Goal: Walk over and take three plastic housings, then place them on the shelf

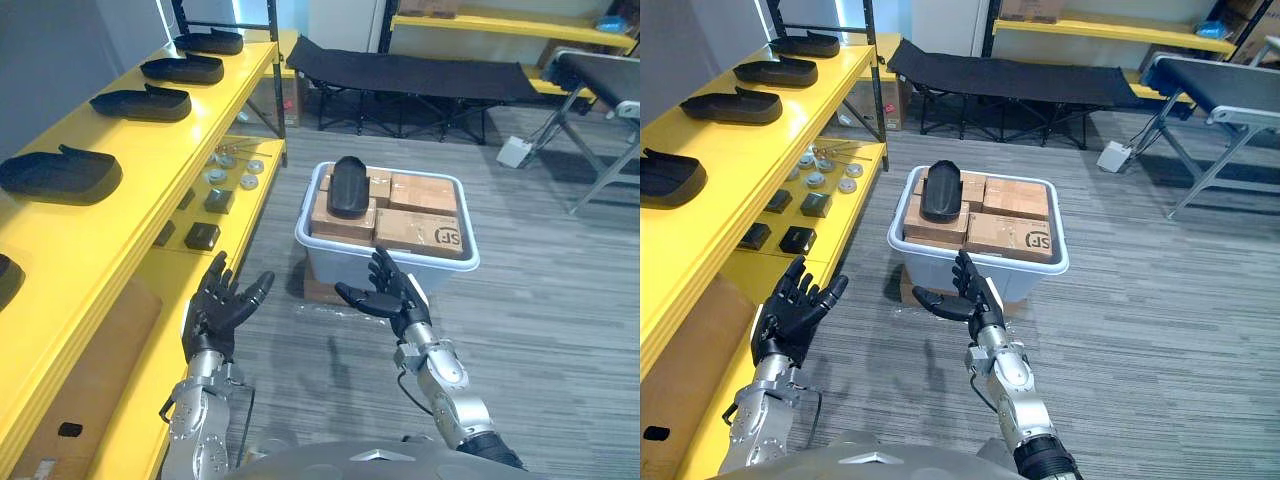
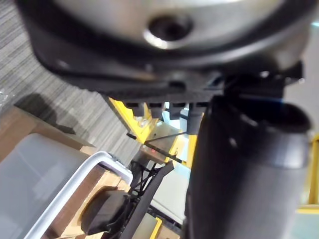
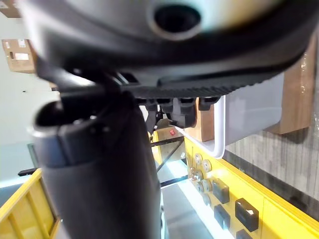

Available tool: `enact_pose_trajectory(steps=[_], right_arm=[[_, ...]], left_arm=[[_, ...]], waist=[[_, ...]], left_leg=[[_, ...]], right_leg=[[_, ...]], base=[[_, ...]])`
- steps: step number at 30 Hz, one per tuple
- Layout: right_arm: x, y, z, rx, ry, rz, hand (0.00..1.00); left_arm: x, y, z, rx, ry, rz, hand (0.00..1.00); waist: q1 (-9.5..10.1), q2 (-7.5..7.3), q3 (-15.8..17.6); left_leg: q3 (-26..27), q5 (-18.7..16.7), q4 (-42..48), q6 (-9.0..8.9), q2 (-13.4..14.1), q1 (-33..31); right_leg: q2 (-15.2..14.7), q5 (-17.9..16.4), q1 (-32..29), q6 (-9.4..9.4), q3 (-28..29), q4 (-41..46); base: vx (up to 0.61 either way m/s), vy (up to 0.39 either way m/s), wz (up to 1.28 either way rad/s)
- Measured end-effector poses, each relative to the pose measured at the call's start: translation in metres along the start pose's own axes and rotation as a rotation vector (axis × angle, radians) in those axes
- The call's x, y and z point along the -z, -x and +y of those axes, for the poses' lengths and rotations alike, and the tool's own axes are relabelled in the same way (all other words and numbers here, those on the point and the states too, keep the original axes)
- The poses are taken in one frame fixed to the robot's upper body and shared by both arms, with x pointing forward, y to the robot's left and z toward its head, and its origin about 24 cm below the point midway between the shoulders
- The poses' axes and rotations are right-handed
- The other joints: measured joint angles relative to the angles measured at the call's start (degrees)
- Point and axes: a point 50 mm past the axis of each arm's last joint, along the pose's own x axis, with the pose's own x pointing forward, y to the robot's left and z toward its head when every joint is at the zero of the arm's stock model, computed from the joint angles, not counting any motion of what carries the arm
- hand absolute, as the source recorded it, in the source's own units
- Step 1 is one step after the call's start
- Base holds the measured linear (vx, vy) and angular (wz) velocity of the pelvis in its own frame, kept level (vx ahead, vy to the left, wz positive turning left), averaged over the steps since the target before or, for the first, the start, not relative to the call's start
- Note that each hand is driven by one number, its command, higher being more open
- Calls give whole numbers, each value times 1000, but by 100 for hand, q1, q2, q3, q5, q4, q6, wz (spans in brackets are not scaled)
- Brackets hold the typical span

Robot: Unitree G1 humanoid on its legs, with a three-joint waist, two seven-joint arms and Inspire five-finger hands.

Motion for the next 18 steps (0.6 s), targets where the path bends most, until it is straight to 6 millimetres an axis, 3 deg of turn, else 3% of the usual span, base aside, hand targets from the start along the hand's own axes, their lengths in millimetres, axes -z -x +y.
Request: enact_pose_trajectory(steps=[1, 2, 4, 5, 6, 7, 9, 12, 14, 15, 16, 17, 18], right_arm=[[-5, 0, -2, 1, 5, -26, 100], [-8, -1, -3, 5, 6, -42, 100], [-14, -1, -5, 12, 14, -71, 100], [-15, -1, -9, 20, 23, -75, 100], [-16, 0, -11, 29, 25, -76, 100], [-16, 2, -19, 55, 30, -78, 100], [-17, 5, -26, 80, 35, -79, 100], [-24, 9, -33, 95, 53, -113, 100], [-27, 11, -35, 98, 55, -128, 100], [-28, 12, -32, 71, 54, -135, 100], [-33, 12, -30, 46, 61, -159, 100], [-35, 12, -31, 42, 68, -167, 100], [-38, 14, -36, 41, 93, -169, 100]], left_arm=[[-1, -2, -1, 5, -2, -5, 100], [-2, -5, -3, 10, 0, -8, 100], [-1, -14, -8, 36, -8, -5, 100], [-1, -16, -12, 62, -16, -1, 100], [1, -15, -15, 70, -7, 4, 100], [5, -14, -23, 106, 10, 16, 100], [9, -11, -30, 136, 34, 28, 100], [9, -13, -39, 173, 52, 12, 100], [11, -10, -33, 146, 98, 23, 100], [14, -6, -29, 120, 125, 40, 100], [14, -5, -25, 101, 143, 41, 100], [17, -4, -26, 101, 155, 47, 100], [22, -2, -27, 95, 163, 68, 100]], waist=[[-1, 5, 7], [3, 8, 47], [-8, -51, 208], [-116, -122, 304], [-147, -38, 373], [-139, 94, 436], [-133, 202, 430], [-186, 213, 421], [-214, 235, 343], [-202, 275, 198], [-187, 332, 182], [-190, 385, 171], [-229, 493, 155]], left_leg=[[-26, 5, -4, 11, 21, -84], [-27, 10, -21, 19, 11, -102], [-52, 34, -156, 5, -174, -67], [-178, 15, -176, -52, -318, 0], [-254, 3, -194, -85, -324, 54], [-248, 27, -206, -161, -291, 124], [-264, 31, -207, -228, -187, 161], [-278, -177, -268, -160, -17, 235], [-253, -314, -380, -26, 85, 374], [-188, -356, -484, 136, 165, 500], [-85, -428, 432, 176, 179, 252], [43, -441, 1213, 35, 194, -59], [281, -158, 2376, -305, 395, -560]], right_leg=[[448, -391, 25, 199, 94, -668], [617, -385, 42, 211, 101, -1001], [956, -218, 89, 417, 220, -2123], [920, 184, 210, 147, 352, -2233], [908, 165, 231, 80, 280, -2109], [923, -11, 185, -126, 214, -1817], [944, -215, 115, -272, 148, -1476], [996, -687, 163, -253, -84, -1240], [1087, -897, 215, -241, -146, -1102], [1204, -920, 304, -261, -154, -1263], [1245, -932, 445, -279, -138, -1423], [1270, -939, 513, -288, -178, -1478], [1368, -940, 791, -306, -291, -1671]], base=[[43, -66, -1], [57, -69, -3], [58, -134, 25], [105, -226, 54], [143, -196, 51], [154, -134, 22], [174, -125, 16], [133, -116, 29], [91, -84, -1], [199, -50, -10], [266, -11, -3], [250, 17, 26], [344, -11, 36]])
